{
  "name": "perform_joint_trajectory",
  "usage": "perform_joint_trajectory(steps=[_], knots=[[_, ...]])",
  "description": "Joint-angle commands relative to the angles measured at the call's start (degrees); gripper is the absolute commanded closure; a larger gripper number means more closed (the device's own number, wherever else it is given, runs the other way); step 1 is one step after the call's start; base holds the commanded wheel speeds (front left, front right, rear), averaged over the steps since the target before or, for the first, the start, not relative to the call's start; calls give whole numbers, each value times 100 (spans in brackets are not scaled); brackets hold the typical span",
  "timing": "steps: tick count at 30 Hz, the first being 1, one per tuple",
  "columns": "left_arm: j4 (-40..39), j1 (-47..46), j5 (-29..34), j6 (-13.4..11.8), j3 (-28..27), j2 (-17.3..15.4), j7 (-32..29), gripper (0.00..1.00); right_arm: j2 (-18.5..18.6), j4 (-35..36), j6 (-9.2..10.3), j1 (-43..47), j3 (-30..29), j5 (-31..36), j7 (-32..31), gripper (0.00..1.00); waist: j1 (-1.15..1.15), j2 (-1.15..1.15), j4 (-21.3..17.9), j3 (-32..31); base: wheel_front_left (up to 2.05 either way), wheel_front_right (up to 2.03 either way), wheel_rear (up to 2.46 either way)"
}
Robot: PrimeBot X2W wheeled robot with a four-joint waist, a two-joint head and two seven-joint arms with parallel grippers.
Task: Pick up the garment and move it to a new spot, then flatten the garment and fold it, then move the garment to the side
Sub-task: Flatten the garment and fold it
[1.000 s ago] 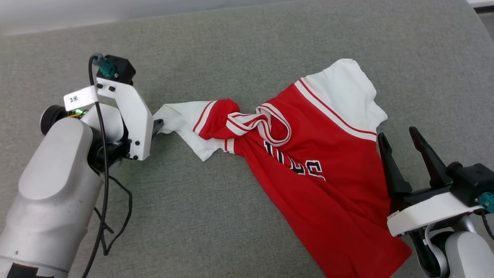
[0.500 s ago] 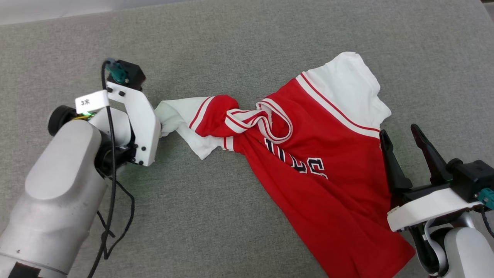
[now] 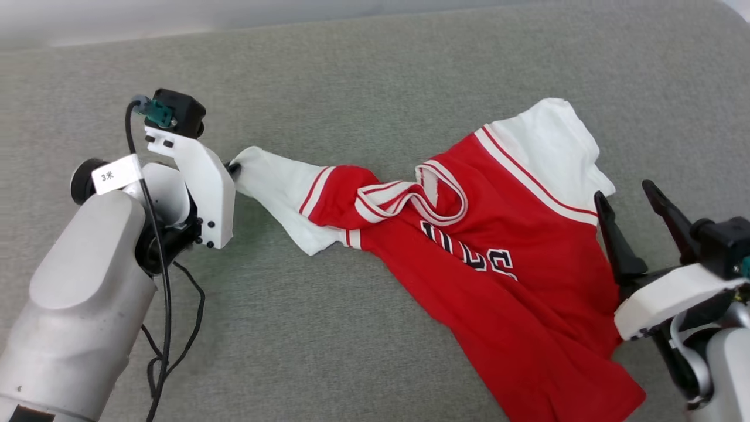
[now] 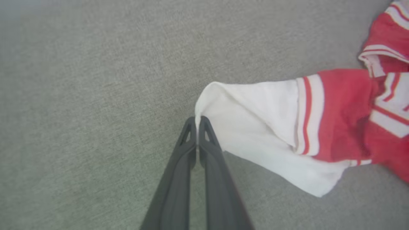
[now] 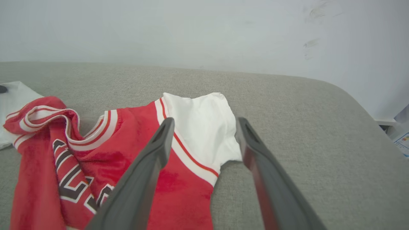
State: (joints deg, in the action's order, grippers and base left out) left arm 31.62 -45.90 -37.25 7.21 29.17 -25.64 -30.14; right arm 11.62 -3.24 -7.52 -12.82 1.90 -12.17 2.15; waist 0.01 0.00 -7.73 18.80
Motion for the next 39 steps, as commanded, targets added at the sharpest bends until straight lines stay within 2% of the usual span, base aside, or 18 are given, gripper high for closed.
perform_joint_trajectory(steps=[1, 8, 16, 20, 28, 33, 39], knots=[[-141, 129, -30, -5, -69, -65, 211, 100, 227, 19, 6, -146, 29, -36, -346, 0, -1, 0, 198, -167, 0, 0, 0], [-989, 650, -201, -23, -149, -268, 417, 100, 990, 8, 6, -659, 180, -393, -2431, 0, -1, 0, 676, -299, 0, 0, 0], [-2602, 1585, -424, -350, -177, -509, 218, 100, 1892, -204, 7, -1667, 525, -1042, -4944, 0, -1, 0, 1168, -62, 0, 0, 0], [-3292, 1957, -451, -485, -127, -603, 118, 100, 2265, -308, 7, -2222, 584, -1287, -5808, 0, -1, 0, 1396, 126, 0, 0, 0], [-4193, 2266, -355, -687, -34, -649, 75, 100, 2578, -912, 6, -3119, 610, -1323, -6511, 0, -1, 0, 1801, 581, 0, 0, 0], [-4352, 2238, -310, -702, 40, -603, 71, 100, 2621, -1314, 6, -3303, 671, -1223, -6577, 0, -1, 0, 1999, 754, 0, 0, 0], [-4453, 2091, -240, -670, 124, -524, 97, 100, 2661, -1789, 6, -3268, 924, -1191, -6378, 0, -1, 0, 2210, 921, 0, 0, 0]])
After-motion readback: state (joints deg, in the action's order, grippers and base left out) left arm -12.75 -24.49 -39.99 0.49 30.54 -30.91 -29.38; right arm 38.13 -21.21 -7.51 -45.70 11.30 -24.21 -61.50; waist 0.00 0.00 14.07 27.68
